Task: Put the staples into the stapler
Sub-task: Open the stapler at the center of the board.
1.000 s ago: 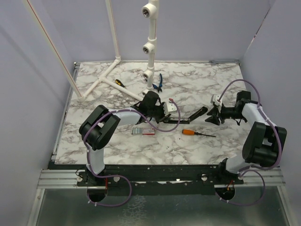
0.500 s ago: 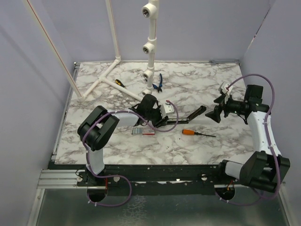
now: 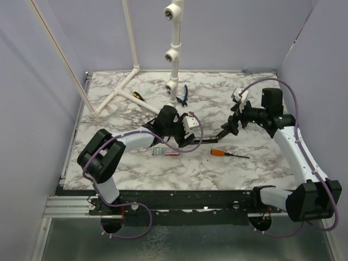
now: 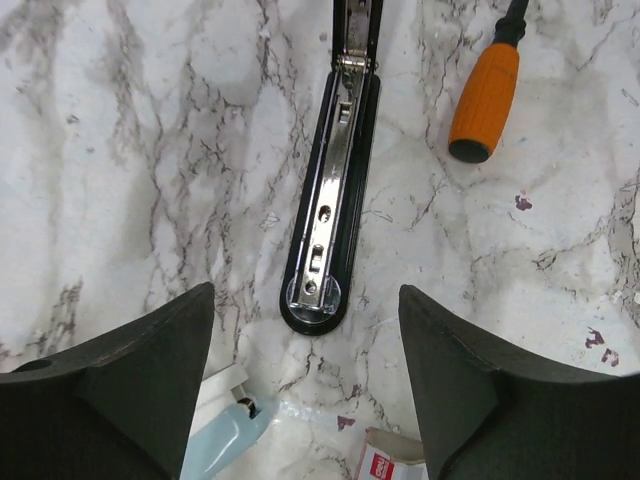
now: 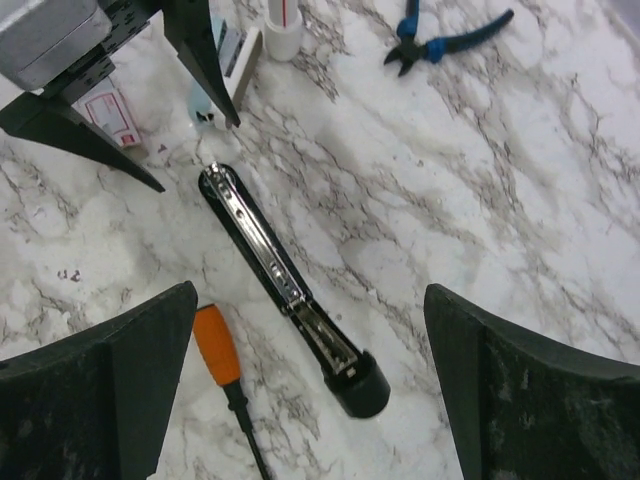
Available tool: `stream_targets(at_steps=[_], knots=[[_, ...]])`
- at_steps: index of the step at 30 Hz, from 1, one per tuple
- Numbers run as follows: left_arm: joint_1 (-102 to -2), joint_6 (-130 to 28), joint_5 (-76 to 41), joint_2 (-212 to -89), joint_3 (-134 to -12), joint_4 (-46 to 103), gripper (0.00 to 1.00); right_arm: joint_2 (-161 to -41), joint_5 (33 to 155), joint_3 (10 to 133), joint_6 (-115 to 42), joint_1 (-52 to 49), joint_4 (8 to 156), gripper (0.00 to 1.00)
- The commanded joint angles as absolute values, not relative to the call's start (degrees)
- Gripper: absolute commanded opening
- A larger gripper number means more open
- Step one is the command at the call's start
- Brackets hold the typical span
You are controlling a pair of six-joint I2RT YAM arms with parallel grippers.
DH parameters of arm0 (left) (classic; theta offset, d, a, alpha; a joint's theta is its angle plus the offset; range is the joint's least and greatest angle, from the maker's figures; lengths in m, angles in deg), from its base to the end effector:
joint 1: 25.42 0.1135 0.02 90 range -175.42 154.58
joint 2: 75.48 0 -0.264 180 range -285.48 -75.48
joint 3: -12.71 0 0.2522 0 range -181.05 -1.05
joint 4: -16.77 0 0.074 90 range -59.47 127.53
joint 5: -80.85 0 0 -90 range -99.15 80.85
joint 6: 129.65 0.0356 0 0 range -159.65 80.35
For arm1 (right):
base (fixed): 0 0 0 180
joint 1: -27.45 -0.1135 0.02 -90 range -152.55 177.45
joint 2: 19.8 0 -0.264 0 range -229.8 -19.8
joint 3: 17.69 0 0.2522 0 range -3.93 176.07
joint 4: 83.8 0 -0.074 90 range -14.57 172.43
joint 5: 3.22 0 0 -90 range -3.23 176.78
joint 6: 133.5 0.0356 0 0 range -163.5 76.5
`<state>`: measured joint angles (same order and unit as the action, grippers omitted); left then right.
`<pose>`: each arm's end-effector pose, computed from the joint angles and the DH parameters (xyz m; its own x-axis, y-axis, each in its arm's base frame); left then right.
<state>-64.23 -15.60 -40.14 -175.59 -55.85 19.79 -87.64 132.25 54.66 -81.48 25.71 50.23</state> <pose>0.2747 -0.2445 0.1821 -0.0502 0.4887 -0.8710 0.9725 0.2224 0.0688 0.2451 0.0328 0.3123 -0.1799 -0.4372 -0.8812 -0.8450 0.5274 -0.0891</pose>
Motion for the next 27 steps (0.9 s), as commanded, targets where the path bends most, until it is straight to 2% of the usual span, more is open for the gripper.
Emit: stream_targets(at_steps=[1,8,18,23,27], knots=[[-62.73,-12.57,-39.35,-168.94,-52.72,19.23,0.75,-91.39,124.61,59.0,-77.98,19.32,54.5,1.0],[-57.97,-12.67,-34.79,-162.53,-48.37,23.05,0.73,-97.75,118.82,59.2,-76.68,10.65,59.42,1.0],[-46.76,-20.04,-38.95,-156.33,-43.55,21.67,0.74,-107.07,113.53,57.4,-73.08,-1.47,68.09,1.0],[-46.12,-20.39,-40.03,-154.66,-41.86,20.88,0.72,-110.07,106.66,57.68,-72.19,-1.95,69.91,1.0],[-48.13,-16.8,-43.9,-155.22,-41.19,19.8,0.67,-106.36,104.61,54.41,-76.22,-1.91,69.32,1.0]])
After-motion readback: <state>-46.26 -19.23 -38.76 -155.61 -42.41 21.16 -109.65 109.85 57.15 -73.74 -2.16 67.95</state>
